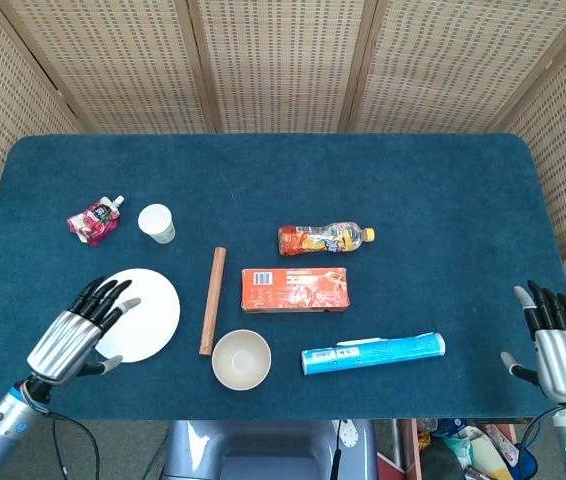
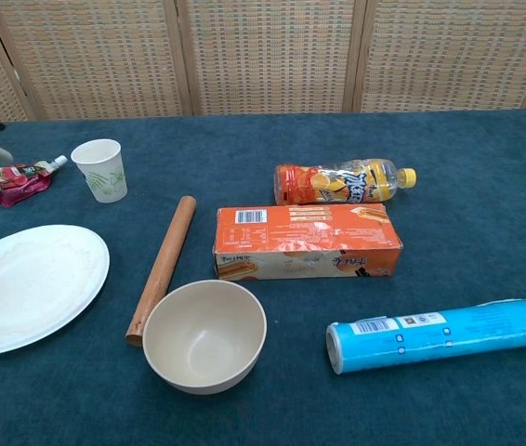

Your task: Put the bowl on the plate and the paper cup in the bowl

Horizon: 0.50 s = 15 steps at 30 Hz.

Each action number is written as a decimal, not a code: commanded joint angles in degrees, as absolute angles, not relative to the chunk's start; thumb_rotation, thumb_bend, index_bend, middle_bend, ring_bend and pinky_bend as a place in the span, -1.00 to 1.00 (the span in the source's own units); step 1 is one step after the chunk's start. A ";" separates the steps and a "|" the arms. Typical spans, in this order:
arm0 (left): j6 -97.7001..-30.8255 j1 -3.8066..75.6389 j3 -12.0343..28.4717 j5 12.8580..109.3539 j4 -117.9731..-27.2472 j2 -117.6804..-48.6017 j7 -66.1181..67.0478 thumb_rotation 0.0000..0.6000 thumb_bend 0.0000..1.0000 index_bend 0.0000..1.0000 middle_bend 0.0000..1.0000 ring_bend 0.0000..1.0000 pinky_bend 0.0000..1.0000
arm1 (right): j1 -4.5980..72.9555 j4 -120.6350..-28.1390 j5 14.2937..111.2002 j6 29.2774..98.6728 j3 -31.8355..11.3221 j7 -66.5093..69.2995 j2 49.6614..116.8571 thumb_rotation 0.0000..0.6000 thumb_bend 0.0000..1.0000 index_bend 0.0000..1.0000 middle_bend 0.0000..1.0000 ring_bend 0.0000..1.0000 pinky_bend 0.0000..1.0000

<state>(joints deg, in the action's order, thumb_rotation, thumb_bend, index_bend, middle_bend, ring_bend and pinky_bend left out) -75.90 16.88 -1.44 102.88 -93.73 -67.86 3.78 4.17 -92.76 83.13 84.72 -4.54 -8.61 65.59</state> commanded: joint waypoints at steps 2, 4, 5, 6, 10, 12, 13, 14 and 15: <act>-71.79 19.68 -2.03 103.76 -95.72 -68.34 5.64 1.00 -0.69 -0.42 -1.00 -1.00 -1.00 | 4.09 -92.65 82.75 84.71 -4.69 -8.32 65.53 1.00 -0.65 -1.00 -1.00 -1.00 -1.00; -69.89 20.62 -2.13 103.53 -95.96 -69.11 7.32 1.00 -0.68 -0.39 -1.00 -1.00 -1.00 | 4.05 -92.71 82.57 84.68 -4.75 -8.31 65.44 1.00 -0.65 -1.00 -1.00 -1.00 -1.00; -69.37 20.87 -2.18 103.44 -96.02 -69.36 7.74 1.00 -0.67 -0.38 -1.00 -1.00 -1.00 | 4.03 -92.74 82.55 84.70 -4.76 -8.29 65.42 1.00 -0.65 -1.00 -1.00 -1.00 -1.00; -68.65 21.22 -2.22 103.26 -96.08 -69.78 8.27 1.00 -0.65 -0.36 -1.00 -1.00 -1.00 | 4.02 -92.75 82.55 84.73 -4.77 -8.25 65.40 1.00 -0.65 -1.00 -1.00 -1.00 -1.00; -66.77 22.27 -2.17 102.51 -96.02 -71.25 9.36 1.00 -0.58 -0.29 -1.00 -1.00 -1.00 | 3.97 -92.76 82.61 84.87 -4.78 -8.31 65.42 1.00 -0.65 -1.00 -1.00 -1.00 -1.00; -66.12 22.70 -2.04 102.15 -95.96 -71.82 9.74 1.00 -0.55 -0.26 -1.00 -1.00 -1.00 | 3.97 -92.76 82.60 84.89 -4.80 -8.30 65.44 1.00 -0.65 -1.00 -1.00 -1.00 -1.00; -65.63 23.04 -1.97 101.95 -95.89 -72.25 10.03 1.00 -0.54 -0.25 -1.00 -1.00 -1.00 | 3.96 -92.74 82.54 84.88 -4.82 -8.30 65.45 1.00 -0.65 -1.00 -1.00 -1.00 -1.00; -65.03 23.47 -1.88 101.67 -95.80 -72.77 10.41 1.00 -0.54 -0.24 -1.00 -1.00 -1.00 | 3.90 -92.78 82.43 84.94 -4.85 -8.41 65.42 1.00 -0.65 -1.00 -1.00 -1.00 -1.00; -64.68 23.71 -1.82 101.53 -95.76 -73.05 10.66 1.00 -0.53 -0.23 -1.00 -1.00 -1.00 | 3.86 -92.83 82.41 85.02 -4.87 -8.48 65.38 1.00 -0.65 -1.00 -1.00 -1.00 -1.00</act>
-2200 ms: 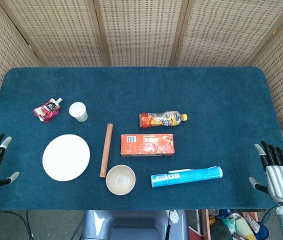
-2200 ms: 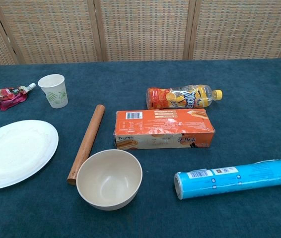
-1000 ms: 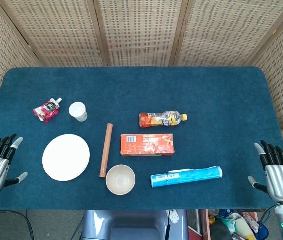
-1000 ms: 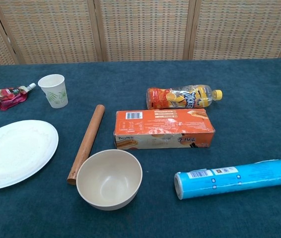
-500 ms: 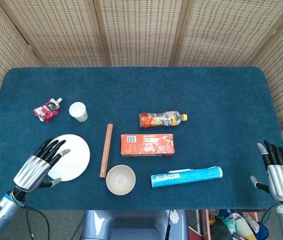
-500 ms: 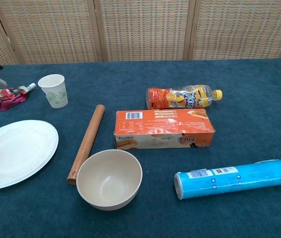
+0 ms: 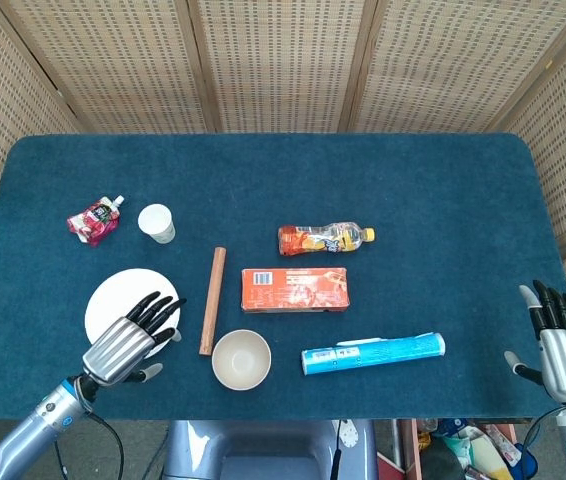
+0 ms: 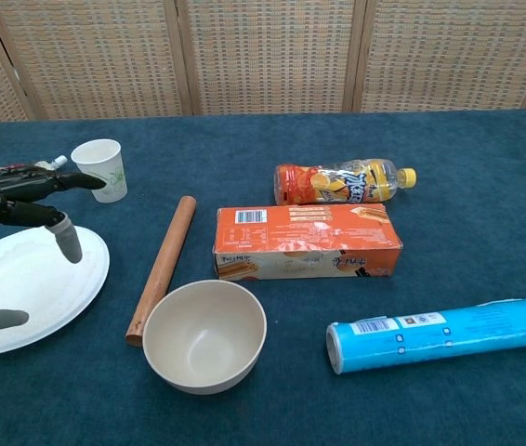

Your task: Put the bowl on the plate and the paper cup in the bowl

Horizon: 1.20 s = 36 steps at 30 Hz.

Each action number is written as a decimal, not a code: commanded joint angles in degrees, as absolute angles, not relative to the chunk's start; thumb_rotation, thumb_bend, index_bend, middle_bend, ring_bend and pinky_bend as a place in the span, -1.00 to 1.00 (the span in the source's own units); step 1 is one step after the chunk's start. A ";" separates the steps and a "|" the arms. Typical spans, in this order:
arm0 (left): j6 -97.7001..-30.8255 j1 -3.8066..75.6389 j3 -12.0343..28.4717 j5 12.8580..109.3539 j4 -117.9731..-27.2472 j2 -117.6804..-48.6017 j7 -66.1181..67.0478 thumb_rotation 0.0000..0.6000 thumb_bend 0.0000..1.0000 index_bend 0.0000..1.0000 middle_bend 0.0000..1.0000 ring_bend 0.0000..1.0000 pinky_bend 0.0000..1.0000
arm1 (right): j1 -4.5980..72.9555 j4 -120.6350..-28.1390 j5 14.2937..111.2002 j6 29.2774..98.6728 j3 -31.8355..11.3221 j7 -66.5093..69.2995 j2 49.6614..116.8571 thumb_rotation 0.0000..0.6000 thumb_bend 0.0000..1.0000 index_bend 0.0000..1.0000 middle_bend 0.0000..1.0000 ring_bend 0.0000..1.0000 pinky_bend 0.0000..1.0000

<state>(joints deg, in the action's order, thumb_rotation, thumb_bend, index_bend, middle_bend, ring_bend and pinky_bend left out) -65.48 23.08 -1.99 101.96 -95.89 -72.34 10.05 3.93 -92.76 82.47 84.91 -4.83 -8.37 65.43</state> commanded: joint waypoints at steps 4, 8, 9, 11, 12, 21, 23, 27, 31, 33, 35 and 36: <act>-62.84 24.89 -1.43 100.29 -95.66 -74.62 12.25 1.00 -0.52 -0.20 -1.00 -1.00 -1.00 | 3.61 -93.10 82.47 85.60 -5.00 -8.29 65.19 1.00 -0.65 -1.00 -1.00 -1.00 -1.00; -61.12 25.90 -1.14 98.99 -95.86 -76.10 14.33 1.00 -0.50 -0.19 -1.00 -1.00 -1.00 | 3.66 -92.95 82.04 85.15 -5.05 -7.97 65.14 1.00 -0.65 -1.00 -1.00 -1.00 -1.00; -60.67 26.20 -1.06 98.60 -95.91 -76.63 14.94 1.00 -0.50 -0.19 -1.00 -1.00 -1.00 | 3.70 -92.88 82.02 85.07 -5.06 -7.87 65.14 1.00 -0.65 -1.00 -1.00 -1.00 -1.00; -59.83 26.66 -0.96 97.88 -95.90 -77.43 15.81 1.00 -0.49 -0.19 -1.00 -1.00 -1.00 | 3.69 -92.86 82.10 85.13 -5.07 -7.75 65.12 1.00 -0.65 -1.00 -1.00 -1.00 -1.00; -59.21 26.99 -0.90 97.38 -95.91 -77.94 16.46 1.00 -0.49 -0.19 -1.00 -1.00 -1.00 | 3.66 -92.85 82.18 85.23 -5.08 -7.68 65.11 1.00 -0.65 -1.00 -1.00 -1.00 -1.00; -55.67 28.89 -0.55 94.04 -96.20 -82.45 21.97 1.00 -0.45 -0.16 -1.00 -1.00 -1.00 | 3.20 -92.63 81.85 85.93 -5.48 -5.96 64.66 1.00 -0.65 -1.00 -1.00 -1.00 -1.00; -55.24 29.13 -0.61 93.51 -96.15 -83.04 22.79 1.00 -0.45 -0.16 -1.00 -1.00 -1.00 | 3.15 -92.59 81.84 85.99 -5.51 -5.75 64.60 1.00 -0.65 -1.00 -1.00 -1.00 -1.00; -54.66 29.58 -0.69 92.55 -95.69 -84.30 24.42 1.00 -0.43 -0.15 -1.00 -1.00 -1.00 | 3.05 -92.58 81.73 86.01 -5.56 -5.27 64.44 1.00 -0.65 -1.00 -1.00 -1.00 -1.00; -53.97 30.01 -0.76 91.32 -95.04 -85.34 25.54 1.00 -0.39 -0.12 -1.00 -1.00 -1.00 | 2.96 -92.58 81.73 86.15 -5.66 -4.80 64.30 1.00 -0.65 -1.00 -1.00 -1.00 -1.00; -53.55 30.15 -0.86 90.46 -94.41 -85.98 26.18 1.00 -0.34 -0.09 -1.00 -1.00 -1.00 | 2.90 -92.54 81.73 86.26 -5.72 -4.57 64.23 1.00 -0.65 -1.00 -1.00 -1.00 -1.00; -53.27 30.25 -0.99 89.84 -93.68 -86.59 26.56 1.00 -0.29 -0.06 -1.00 -1.00 -1.00 | 2.84 -92.52 81.71 86.29 -5.72 -4.35 64.18 1.00 -0.65 -1.00 -1.00 -1.00 -1.00; -53.23 30.28 -1.06 89.59 -93.21 -87.00 26.64 1.00 -0.26 -0.03 -1.00 -1.00 -1.00 | 2.82 -92.48 81.71 86.31 -5.73 -4.27 64.18 1.00 -0.65 -1.00 -1.00 -1.00 -1.00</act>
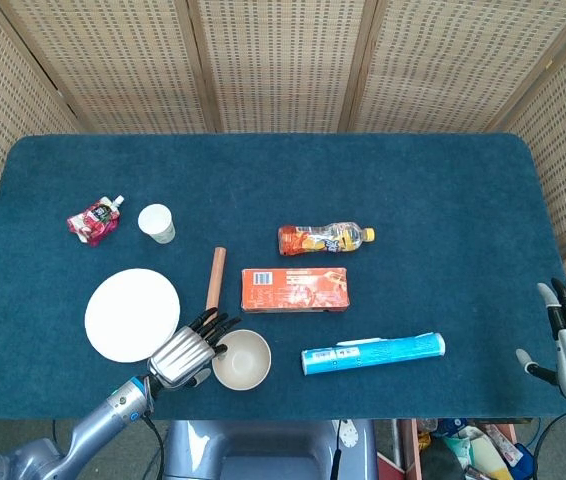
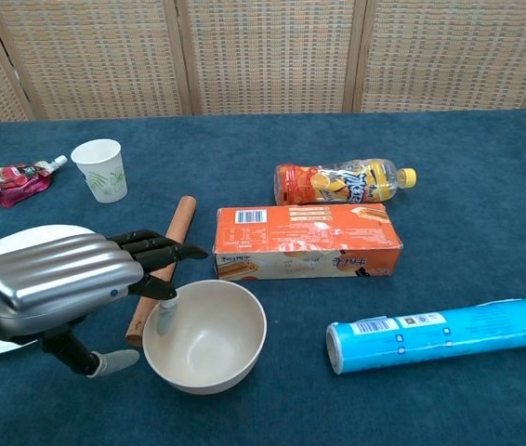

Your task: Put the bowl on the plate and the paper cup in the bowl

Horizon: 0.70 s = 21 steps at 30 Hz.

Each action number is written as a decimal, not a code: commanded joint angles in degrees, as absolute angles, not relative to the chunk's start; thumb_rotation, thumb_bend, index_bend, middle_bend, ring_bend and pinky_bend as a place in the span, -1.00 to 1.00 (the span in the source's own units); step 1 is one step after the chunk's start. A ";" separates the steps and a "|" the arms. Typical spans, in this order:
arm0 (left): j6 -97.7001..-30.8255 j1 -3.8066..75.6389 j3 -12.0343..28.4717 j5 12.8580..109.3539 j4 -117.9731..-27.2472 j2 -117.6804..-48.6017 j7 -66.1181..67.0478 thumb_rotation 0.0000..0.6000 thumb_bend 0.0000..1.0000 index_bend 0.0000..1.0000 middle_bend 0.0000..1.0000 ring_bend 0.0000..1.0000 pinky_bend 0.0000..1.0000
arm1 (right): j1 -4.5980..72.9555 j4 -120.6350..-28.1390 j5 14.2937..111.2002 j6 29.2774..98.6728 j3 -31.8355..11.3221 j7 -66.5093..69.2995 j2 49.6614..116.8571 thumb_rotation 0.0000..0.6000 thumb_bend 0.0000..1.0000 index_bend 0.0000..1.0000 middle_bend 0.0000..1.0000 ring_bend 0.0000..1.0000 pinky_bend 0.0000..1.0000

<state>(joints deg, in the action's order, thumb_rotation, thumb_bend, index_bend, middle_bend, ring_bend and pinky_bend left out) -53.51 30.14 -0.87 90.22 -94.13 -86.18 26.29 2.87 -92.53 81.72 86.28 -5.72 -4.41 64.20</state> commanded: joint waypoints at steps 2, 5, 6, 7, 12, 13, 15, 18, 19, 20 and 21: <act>-53.25 30.35 -1.23 89.26 -92.27 -87.75 26.54 1.00 -0.24 0.04 -1.00 -1.00 -1.00 | 2.80 -92.43 81.73 86.35 -5.75 -4.17 64.15 1.00 -0.65 -1.00 -1.00 -1.00 -1.00; -53.58 30.45 -1.46 89.11 -90.67 -88.98 26.03 1.00 -0.18 0.18 -1.00 -1.00 -1.00 | 2.76 -92.46 81.82 86.41 -5.76 -4.01 64.09 1.00 -0.65 -1.00 -1.00 -1.00 -1.00; -53.95 30.44 -1.49 89.29 -90.17 -89.41 25.61 1.00 -0.17 0.23 -1.00 -1.00 -1.00 | 2.75 -92.48 81.86 86.44 -5.76 -3.95 64.07 1.00 -0.65 -1.00 -1.00 -1.00 -1.00; -54.25 30.42 -1.53 89.46 -89.83 -89.69 25.33 1.00 -0.16 0.28 -1.00 -1.00 -1.00 | 2.74 -92.48 81.87 86.45 -5.77 -3.92 64.06 1.00 -0.65 -1.00 -1.00 -1.00 -1.00; -56.05 30.34 -1.91 90.39 -88.60 -90.34 24.21 1.00 -0.14 0.37 -1.00 -1.00 -1.00 | 2.78 -92.34 82.02 86.37 -5.75 -3.66 64.11 1.00 -0.65 -1.00 -1.00 -1.00 -1.00; -56.37 30.35 -1.90 90.53 -88.70 -90.22 23.92 1.00 -0.13 0.37 -1.00 -1.00 -1.00 | 2.79 -92.32 82.05 86.37 -5.75 -3.63 64.11 1.00 -0.65 -1.00 -1.00 -1.00 -1.00; -57.20 30.34 -1.74 90.79 -89.11 -89.77 23.31 1.00 -0.13 0.39 -1.00 -1.00 -1.00 | 2.78 -92.24 82.09 86.41 -5.78 -3.45 64.13 1.00 -0.65 -1.00 -1.00 -1.00 -1.00; -58.84 30.29 -1.35 91.44 -90.02 -88.76 22.38 1.00 -0.13 0.41 -1.00 -1.00 -1.00 | 2.74 -92.24 82.17 86.56 -5.83 -3.32 64.10 1.00 -0.65 -1.00 -1.00 -1.00 -1.00; -59.73 30.27 -1.09 91.82 -90.46 -88.15 22.11 1.00 -0.13 0.42 -1.00 -1.00 -1.00 | 2.72 -92.26 82.23 86.62 -5.82 -3.28 64.10 1.00 -0.65 -1.00 -1.00 -1.00 -1.00; -60.45 30.23 -0.87 92.11 -90.79 -87.69 21.91 1.00 -0.13 0.42 -1.00 -1.00 -1.00 | 2.71 -92.27 82.26 86.63 -5.82 -3.26 64.09 1.00 -0.65 -1.00 -1.00 -1.00 -1.00; -61.13 30.19 -0.67 92.38 -91.17 -87.15 21.65 1.00 -0.13 0.43 -1.00 -1.00 -1.00 | 2.72 -92.27 82.27 86.61 -5.82 -3.23 64.09 1.00 -0.65 -1.00 -1.00 -1.00 -1.00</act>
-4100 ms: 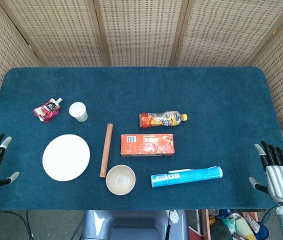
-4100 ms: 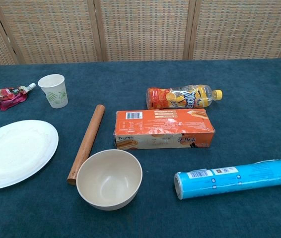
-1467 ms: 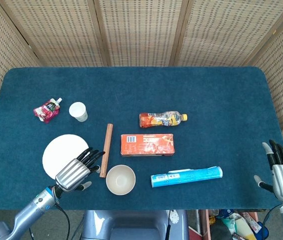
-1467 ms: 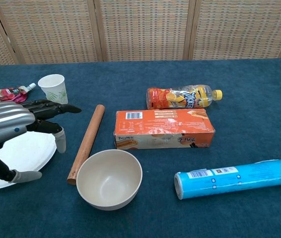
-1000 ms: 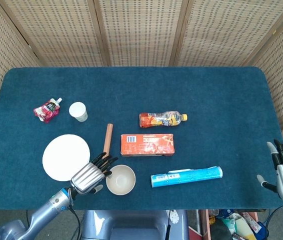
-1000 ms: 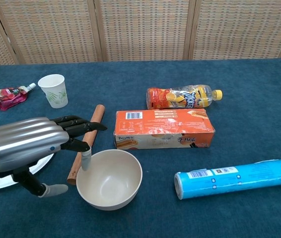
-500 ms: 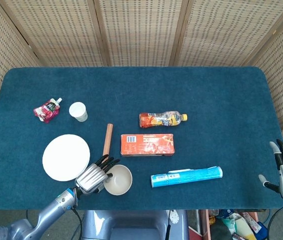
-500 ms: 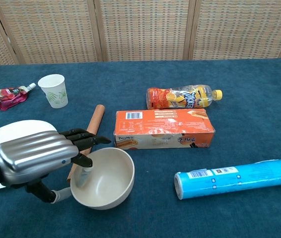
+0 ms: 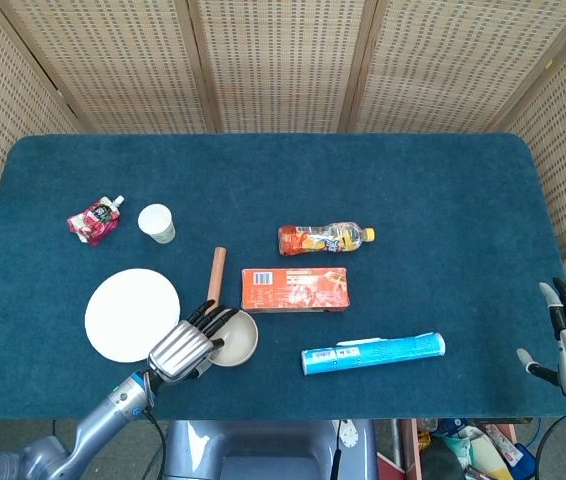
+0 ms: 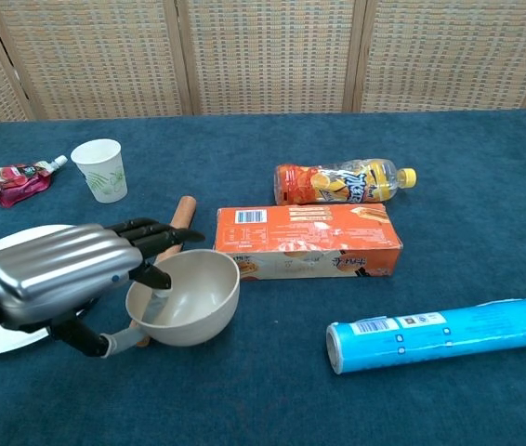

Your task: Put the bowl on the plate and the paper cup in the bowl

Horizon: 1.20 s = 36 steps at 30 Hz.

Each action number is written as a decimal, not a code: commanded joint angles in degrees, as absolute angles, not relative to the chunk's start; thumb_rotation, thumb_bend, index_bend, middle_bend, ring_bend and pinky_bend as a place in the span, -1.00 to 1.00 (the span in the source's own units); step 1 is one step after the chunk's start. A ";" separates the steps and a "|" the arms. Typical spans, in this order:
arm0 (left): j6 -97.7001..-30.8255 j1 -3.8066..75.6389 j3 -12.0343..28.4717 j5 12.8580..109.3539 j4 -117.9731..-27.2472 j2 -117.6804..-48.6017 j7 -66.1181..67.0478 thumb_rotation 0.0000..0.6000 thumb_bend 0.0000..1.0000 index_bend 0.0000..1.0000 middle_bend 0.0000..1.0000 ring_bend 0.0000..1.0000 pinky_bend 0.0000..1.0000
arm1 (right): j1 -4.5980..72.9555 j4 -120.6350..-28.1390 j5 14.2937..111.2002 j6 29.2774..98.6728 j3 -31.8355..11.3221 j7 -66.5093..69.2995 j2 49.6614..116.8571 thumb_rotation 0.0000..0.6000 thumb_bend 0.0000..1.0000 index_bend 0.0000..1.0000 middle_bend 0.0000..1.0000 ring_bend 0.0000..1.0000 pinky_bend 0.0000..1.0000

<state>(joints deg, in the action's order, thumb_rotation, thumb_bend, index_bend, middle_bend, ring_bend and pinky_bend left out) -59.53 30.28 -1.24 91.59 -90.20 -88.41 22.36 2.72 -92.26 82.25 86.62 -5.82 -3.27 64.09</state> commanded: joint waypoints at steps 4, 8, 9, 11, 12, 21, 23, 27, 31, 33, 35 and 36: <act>-63.77 29.90 0.20 93.03 -93.28 -84.04 20.06 1.00 -0.13 0.43 -1.00 -1.00 -1.00 | 2.75 -92.25 82.25 86.37 -5.76 -2.99 64.04 1.00 -0.65 -1.00 -1.00 -1.00 -1.00; -67.41 28.64 0.91 93.26 -94.94 -79.03 18.29 1.00 -0.13 0.43 -1.00 -1.00 -1.00 | 2.77 -92.24 82.21 86.21 -5.74 -2.77 63.96 1.00 -0.65 -1.00 -1.00 -1.00 -1.00; -67.93 28.30 0.77 93.29 -95.29 -77.71 17.65 1.00 -0.13 0.43 -1.00 -1.00 -1.00 | 2.76 -92.24 82.23 86.20 -5.72 -2.69 63.93 1.00 -0.65 -1.00 -1.00 -1.00 -1.00; -68.69 27.61 0.36 93.17 -95.47 -75.35 16.55 1.00 -0.13 0.43 -1.00 -1.00 -1.00 | 2.77 -92.26 82.26 86.12 -5.69 -2.58 63.87 1.00 -0.64 -1.00 -1.00 -1.00 -1.00; -69.10 27.05 -0.12 93.08 -95.18 -73.95 15.93 1.00 -0.13 0.43 -1.00 -1.00 -1.00 | 2.78 -92.32 82.25 86.06 -5.67 -2.63 63.85 1.00 -0.65 -1.00 -1.00 -1.00 -1.00; -69.88 22.98 -4.14 91.72 -86.61 -70.38 10.83 1.00 -0.13 0.43 -1.00 -1.00 -1.00 | 2.83 -92.73 82.17 85.98 -5.64 -3.60 63.94 1.00 -0.65 -1.00 -1.00 -1.00 -1.00; -69.91 22.23 -4.78 91.55 -83.89 -71.06 9.53 1.00 -0.13 0.43 -1.00 -1.00 -1.00 | 2.77 -92.83 82.21 86.13 -5.64 -3.69 63.96 1.00 -0.65 -1.00 -1.00 -1.00 -1.00; -69.18 21.11 -5.68 90.95 -78.01 -73.50 6.31 1.00 -0.13 0.43 -1.00 -1.00 -1.00 | 2.75 -92.90 82.15 86.10 -5.65 -3.64 63.95 1.00 -0.65 -1.00 -1.00 -1.00 -1.00; -68.68 20.99 -5.48 90.70 -74.32 -75.61 4.29 1.00 -0.13 0.43 -1.00 -1.00 -1.00 | 2.77 -92.88 82.26 86.10 -5.63 -3.60 63.94 1.00 -0.65 -1.00 -1.00 -1.00 -1.00; -68.38 21.02 -5.32 90.44 -73.68 -76.05 3.89 1.00 -0.13 0.43 -1.00 -1.00 -1.00 | 2.75 -92.88 82.36 86.13 -5.60 -3.45 63.92 1.00 -0.65 -1.00 -1.00 -1.00 -1.00; -67.88 21.13 -5.17 90.12 -73.18 -76.42 3.70 1.00 -0.13 0.43 -1.00 -1.00 -1.00 | 2.75 -92.86 82.32 86.07 -5.61 -3.18 63.86 1.00 -0.65 -1.00 -1.00 -1.00 -1.00; -67.49 21.19 -5.09 89.88 -72.82 -76.67 3.72 1.00 -0.13 0.43 -1.00 -1.00 -1.00 | 2.74 -92.82 82.25 86.03 -5.64 -2.98 63.82 1.00 -0.65 -1.00 -1.00 -1.00 -1.00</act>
<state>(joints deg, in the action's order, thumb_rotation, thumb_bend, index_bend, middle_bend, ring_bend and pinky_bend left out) -67.77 21.15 -5.19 90.11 -73.09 -76.43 3.78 2.75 -92.85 82.29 86.06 -5.62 -3.06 63.85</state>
